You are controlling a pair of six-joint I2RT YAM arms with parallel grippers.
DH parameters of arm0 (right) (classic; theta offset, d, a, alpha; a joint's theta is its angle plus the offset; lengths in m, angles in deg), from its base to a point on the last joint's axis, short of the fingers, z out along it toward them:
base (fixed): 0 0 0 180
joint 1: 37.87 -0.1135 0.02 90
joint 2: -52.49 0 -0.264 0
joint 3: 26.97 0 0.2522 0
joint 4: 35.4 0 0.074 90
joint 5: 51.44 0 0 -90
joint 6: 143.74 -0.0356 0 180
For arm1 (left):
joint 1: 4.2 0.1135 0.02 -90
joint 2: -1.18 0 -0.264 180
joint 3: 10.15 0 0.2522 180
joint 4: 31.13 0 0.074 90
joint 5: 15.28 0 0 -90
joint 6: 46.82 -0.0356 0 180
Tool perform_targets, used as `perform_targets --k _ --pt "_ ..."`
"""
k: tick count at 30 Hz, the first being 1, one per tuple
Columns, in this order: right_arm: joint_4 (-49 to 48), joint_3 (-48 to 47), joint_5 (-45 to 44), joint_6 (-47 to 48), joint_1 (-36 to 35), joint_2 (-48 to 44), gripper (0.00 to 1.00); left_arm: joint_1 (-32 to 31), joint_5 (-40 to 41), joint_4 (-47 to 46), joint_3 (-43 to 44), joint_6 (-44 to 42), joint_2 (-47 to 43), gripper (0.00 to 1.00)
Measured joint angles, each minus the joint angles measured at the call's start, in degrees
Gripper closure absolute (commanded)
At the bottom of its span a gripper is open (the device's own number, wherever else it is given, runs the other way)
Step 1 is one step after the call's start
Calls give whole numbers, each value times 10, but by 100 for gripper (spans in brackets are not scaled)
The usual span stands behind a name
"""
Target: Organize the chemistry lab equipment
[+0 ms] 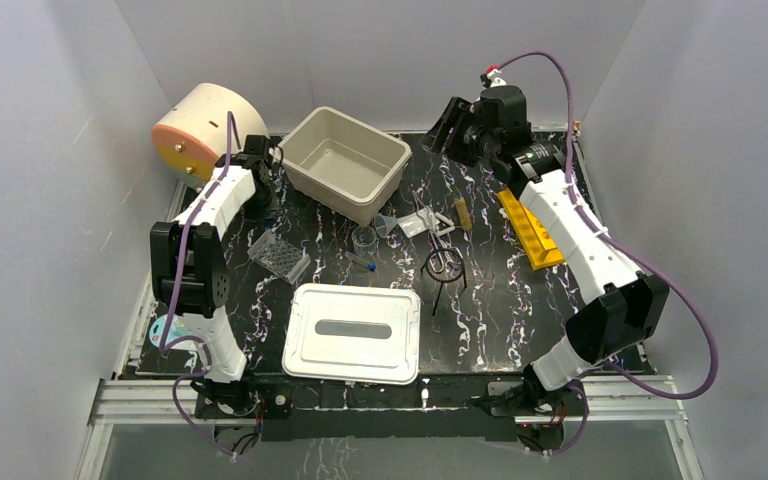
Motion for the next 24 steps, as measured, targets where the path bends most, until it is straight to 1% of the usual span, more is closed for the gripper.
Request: perform_targets --k 1,5,12,24 --pt "0 0 -1 0 0 -3 37 0 -1 0 0 -2 1 100" --pt "-1 6 -9 -2 0 -18 37 2 -7 -1 1 -6 1 93" --pt "0 9 -13 -2 0 -30 37 11 -15 0 3 -6 1 79" --pt "1 10 -12 -3 0 -30 37 13 -32 3 28 -6 1 62"
